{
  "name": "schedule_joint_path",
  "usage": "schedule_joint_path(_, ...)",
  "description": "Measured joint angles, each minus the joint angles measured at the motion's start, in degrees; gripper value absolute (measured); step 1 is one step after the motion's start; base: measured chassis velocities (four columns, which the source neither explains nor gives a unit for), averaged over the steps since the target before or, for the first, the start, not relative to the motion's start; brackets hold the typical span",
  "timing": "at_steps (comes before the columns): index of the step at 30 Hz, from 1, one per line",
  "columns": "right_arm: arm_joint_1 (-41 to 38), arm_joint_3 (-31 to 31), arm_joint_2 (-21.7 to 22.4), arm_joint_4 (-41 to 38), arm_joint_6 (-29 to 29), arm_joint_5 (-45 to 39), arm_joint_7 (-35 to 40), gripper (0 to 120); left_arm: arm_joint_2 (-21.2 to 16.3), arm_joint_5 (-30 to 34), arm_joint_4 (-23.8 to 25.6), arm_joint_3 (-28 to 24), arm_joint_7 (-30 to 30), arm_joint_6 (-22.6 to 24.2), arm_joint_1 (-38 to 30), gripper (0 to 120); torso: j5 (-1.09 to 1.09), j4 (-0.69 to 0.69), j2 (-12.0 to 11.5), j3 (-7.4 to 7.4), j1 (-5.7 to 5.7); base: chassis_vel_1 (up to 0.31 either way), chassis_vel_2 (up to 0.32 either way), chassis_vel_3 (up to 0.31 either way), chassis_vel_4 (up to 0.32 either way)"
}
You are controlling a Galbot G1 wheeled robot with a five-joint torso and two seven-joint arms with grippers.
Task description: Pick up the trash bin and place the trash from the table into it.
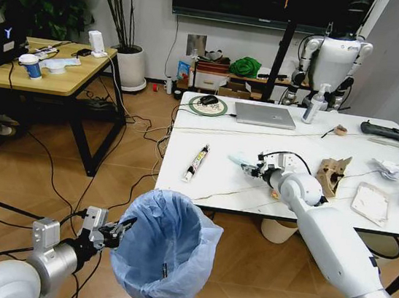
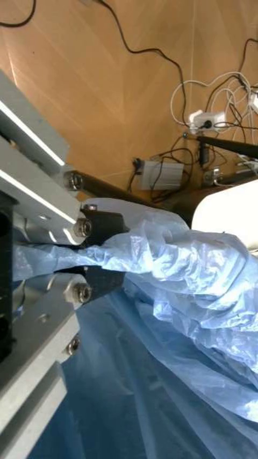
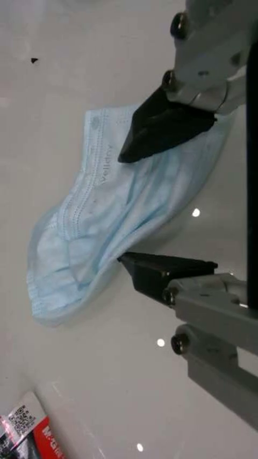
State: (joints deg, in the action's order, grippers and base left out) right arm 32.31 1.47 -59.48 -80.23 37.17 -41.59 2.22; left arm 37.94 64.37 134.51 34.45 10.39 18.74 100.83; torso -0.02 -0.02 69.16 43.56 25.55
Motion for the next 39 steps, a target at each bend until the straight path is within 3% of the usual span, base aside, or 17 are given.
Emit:
schedule_joint_path(13, 0.01, -1.09, 0.84, -1.82, 0.19, -0.66, -0.03, 0, 0.12, 0.07, -0.21, -0.03, -0.05, -0.03, -0.37, 0, 0.03, 0.02, 0.0, 0.02, 0.01, 0.0, 0.0, 0.0, 0.0)
schedule_joint_path(19, 0.65, -0.15, 3.14, -7.12, -0.75, -5.24, -2.06, 0, 0.49, -0.18, -0.16, -0.63, 0.08, -0.06, -0.51, 0, 0.03, 0.03, -0.01, 0.02, 0.02, 0.0, 0.0, 0.0, 0.0)
schedule_joint_path(23, 2.67, 0.55, 9.16, -19.84, -2.7, -10.82, -6.37, 0, 0.66, -0.84, 0.03, -1.03, -0.25, -0.38, 1.15, 0, 0.02, 0.02, -0.01, 0.01, 0.02, 0.0, 0.0, 0.0, 0.0)
schedule_joint_path(31, 5.41, -0.52, 17.09, -35.75, -6.73, -14.56, -13.59, 0, 0.22, -0.51, 0.41, -1.04, -0.16, -0.45, 0.01, 0, 0.02, -0.01, -0.01, 0.0, 0.01, 0.0, 0.0, 0.0, 0.0)
schedule_joint_path(34, 6.03, -2.96, 19.7, -42.0, -8.21, -16.3, -15.58, 0, -0.13, -0.26, 0.44, -0.72, 0.05, -0.45, 0.02, 0, 0.01, 0.02, 0.0, 0.0, 0.01, 0.0, 0.0, 0.0, 0.0)
schedule_joint_path(39, 7.12, -8.1, 22.22, -46.03, -10.8, -14.97, -17.95, 0, -0.2, 0.25, 0.57, -0.25, 0.57, -0.38, -0.34, 0, 0.02, 0.01, -0.01, 0.0, 0.01, 0.0, 0.0, 0.0, 0.0)
